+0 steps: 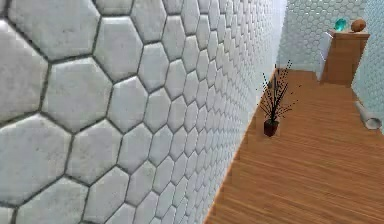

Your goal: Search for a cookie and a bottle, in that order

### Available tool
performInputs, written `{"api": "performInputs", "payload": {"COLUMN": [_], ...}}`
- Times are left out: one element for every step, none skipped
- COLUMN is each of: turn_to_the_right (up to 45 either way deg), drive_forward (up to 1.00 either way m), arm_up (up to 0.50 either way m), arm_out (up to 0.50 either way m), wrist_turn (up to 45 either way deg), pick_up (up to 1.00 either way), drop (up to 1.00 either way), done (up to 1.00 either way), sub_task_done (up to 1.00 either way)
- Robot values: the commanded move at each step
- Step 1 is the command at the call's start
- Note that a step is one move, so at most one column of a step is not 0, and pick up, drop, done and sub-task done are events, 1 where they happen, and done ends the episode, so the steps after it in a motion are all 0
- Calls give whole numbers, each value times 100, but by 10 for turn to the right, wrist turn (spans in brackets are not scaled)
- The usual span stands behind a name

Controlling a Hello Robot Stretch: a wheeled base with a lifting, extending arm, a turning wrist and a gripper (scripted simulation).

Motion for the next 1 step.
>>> {"api": "performInputs", "payload": {"turn_to_the_right": [450], "drive_forward": [0], "arm_up": [0], "arm_out": [0], "wrist_turn": [0], "pick_up": [0], "drop": [0], "done": [0], "sub_task_done": [0]}}
